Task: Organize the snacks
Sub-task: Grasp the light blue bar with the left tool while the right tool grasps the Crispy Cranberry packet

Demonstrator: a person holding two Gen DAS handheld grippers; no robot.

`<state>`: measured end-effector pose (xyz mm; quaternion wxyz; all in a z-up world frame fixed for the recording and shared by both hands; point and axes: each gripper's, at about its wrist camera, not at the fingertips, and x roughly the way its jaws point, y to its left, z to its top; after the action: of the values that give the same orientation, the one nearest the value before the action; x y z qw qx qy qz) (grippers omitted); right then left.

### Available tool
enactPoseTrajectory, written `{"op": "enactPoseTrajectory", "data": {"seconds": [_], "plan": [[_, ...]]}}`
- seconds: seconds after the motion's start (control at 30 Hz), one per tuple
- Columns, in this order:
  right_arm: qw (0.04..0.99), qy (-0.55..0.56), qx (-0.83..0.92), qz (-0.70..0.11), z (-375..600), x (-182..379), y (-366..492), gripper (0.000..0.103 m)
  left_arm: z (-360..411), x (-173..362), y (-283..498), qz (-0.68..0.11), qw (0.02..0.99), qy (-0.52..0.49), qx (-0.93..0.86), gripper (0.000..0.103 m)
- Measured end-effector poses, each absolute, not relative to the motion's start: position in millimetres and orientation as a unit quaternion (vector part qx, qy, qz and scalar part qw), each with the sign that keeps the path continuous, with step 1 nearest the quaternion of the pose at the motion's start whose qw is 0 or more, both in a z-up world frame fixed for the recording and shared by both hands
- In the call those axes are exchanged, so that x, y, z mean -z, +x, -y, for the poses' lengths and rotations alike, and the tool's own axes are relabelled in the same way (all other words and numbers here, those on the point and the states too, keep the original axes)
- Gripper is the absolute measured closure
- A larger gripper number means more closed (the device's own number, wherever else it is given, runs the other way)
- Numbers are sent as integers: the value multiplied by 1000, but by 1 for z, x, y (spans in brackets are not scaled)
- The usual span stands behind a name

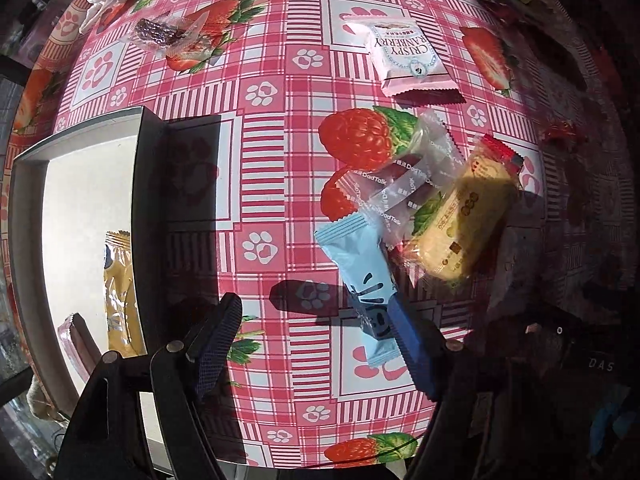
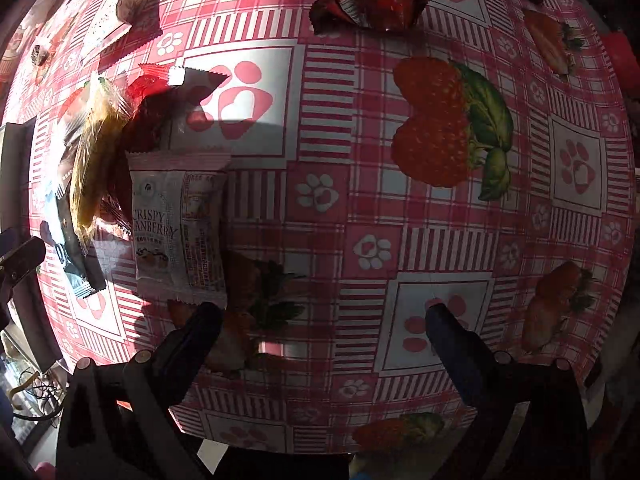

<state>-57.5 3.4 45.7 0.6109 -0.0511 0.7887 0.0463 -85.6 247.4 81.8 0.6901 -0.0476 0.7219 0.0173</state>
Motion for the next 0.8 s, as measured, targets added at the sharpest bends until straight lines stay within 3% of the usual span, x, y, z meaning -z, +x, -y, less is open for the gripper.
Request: {"op": "enactPoseTrajectory", "data": {"seconds": [0.23, 0.5, 0.73, 0.8], "plan": [[615, 19, -65, -786, -14, -48, -38, 0, -238, -72, -84, -721, 689, -54, -46, 25], [615, -48, -54, -785, -77, -34, -4, 0, -229, -68, -96, -724, 685, -48, -61, 24], [614, -45, -58, -786, -79, -36, -1, 0, -222, -55, -92, -718, 692, -37, -60, 23], [612, -47, -61, -787, -71, -33, -10, 0, -222, -57, -86, -717, 694, -34, -48, 33]]}}
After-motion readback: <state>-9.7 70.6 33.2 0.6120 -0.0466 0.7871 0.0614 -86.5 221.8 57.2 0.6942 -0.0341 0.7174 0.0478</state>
